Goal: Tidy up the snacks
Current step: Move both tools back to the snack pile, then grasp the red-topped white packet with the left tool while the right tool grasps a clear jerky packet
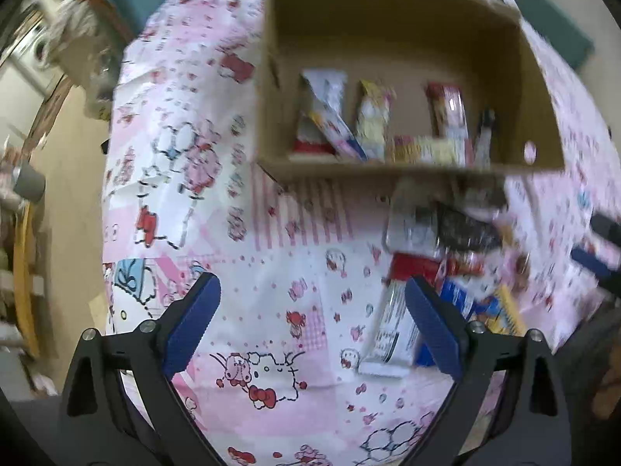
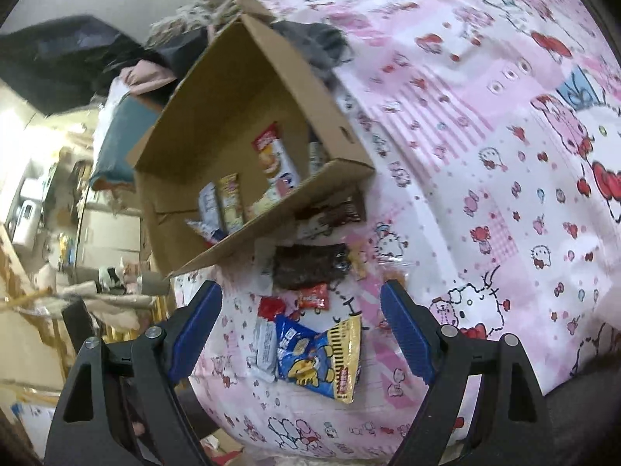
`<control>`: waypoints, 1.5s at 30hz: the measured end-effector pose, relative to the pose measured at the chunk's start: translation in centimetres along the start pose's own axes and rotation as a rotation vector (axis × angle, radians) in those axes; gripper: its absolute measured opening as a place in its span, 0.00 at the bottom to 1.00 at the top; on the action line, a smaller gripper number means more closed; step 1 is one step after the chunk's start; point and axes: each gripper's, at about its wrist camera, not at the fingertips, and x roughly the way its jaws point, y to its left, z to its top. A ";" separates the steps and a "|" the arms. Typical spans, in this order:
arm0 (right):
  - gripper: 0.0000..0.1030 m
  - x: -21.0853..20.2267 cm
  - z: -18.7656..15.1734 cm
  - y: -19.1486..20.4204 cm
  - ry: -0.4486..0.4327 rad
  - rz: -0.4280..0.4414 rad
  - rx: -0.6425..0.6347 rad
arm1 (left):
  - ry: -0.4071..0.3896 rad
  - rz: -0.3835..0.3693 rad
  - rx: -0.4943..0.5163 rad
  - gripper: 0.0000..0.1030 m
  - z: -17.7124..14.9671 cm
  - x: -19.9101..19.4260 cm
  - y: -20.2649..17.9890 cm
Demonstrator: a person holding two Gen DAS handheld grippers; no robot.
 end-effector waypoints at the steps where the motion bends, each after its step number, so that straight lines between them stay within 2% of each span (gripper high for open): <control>1: 0.84 0.1 0.1 0.0 0.001 -0.005 0.001 | 0.016 -0.005 0.014 0.91 -0.2 0.5 -0.4; 3: 0.84 0.2 0.1 0.2 0.002 -0.003 -0.006 | 0.039 -0.028 0.014 0.91 -0.4 1.4 -0.9; 6: 0.84 0.2 0.0 0.5 0.008 -0.003 -0.023 | 0.099 -0.088 0.033 0.79 -0.8 3.3 -2.3; 7: 0.84 0.2 -0.1 0.5 0.010 -0.003 -0.024 | 0.115 -0.095 0.044 0.78 -0.8 3.8 -2.8; 11: 0.84 0.4 0.0 0.2 0.015 -0.010 -0.016 | 0.128 -0.088 0.112 0.78 -0.9 5.3 -4.8; 12: 0.84 0.4 0.0 0.1 0.014 -0.012 -0.013 | 0.136 -0.087 0.125 0.74 -1.0 5.6 -5.1; 13: 0.84 0.4 0.0 0.0 0.013 -0.015 -0.009 | 0.148 -0.091 0.135 0.66 -1.1 6.0 -5.4; 15: 0.84 0.4 0.1 -0.3 0.012 -0.036 0.000 | 0.179 -0.099 0.143 0.63 -1.5 6.7 -5.6; 17: 0.84 0.5 0.2 -0.7 0.014 -0.097 0.000 | 0.172 -0.078 0.171 0.62 -1.9 6.8 -6.0; 18: 0.80 0.7 0.3 -0.9 0.021 -0.131 -0.006 | 0.167 -0.063 0.188 0.56 -2.1 6.8 -6.2; 19: 0.68 1.3 0.3 -1.1 0.045 -0.175 -0.021 | 0.160 -0.049 0.199 0.47 -2.3 6.8 -6.3; 20: 0.64 1.8 0.3 -1.3 0.067 -0.195 -0.022 | 0.158 -0.046 0.196 0.44 -2.3 6.7 -6.3; 22: 0.52 3.2 0.2 -1.7 0.117 -0.223 -0.019 | 0.160 -0.053 0.179 0.29 -2.4 6.6 -5.9; 25: 0.50 5.2 0.0 -1.3 0.170 -0.331 -0.090 | 0.170 -0.059 0.145 0.26 -2.2 6.5 -5.0; 29: 0.49 7.5 -0.9 -1.0 0.228 -0.422 -0.178 | 0.170 -0.062 0.075 0.26 -2.0 5.8 -3.2; 31: 0.38 7.8 -1.3 -0.6 0.227 -0.472 -0.237 | 0.165 -0.059 0.040 0.25 -2.1 5.5 -2.2; 33: 0.21 7.6 -1.5 -0.6 0.221 -0.492 -0.262 | 0.159 -0.065 0.004 0.26 -2.2 4.9 -1.6; 36: 0.19 6.8 -1.9 -0.3 0.191 -0.489 -0.275 | 0.143 -0.071 -0.021 0.26 -1.9 4.5 -0.8; 39: 0.19 4.0 -1.6 0.0 0.083 -0.440 -0.243 | 0.121 -0.071 -0.049 0.26 -1.9 3.7 0.2; 42: 0.19 0.1 -1.0 0.2 -0.074 -0.357 -0.193 | 0.088 -0.066 -0.070 0.26 -1.9 2.7 1.0; 45: 0.19 -2.4 -0.9 -0.2 -0.172 -0.303 -0.143 | 0.048 -0.046 -0.085 0.26 -1.7 1.8 1.9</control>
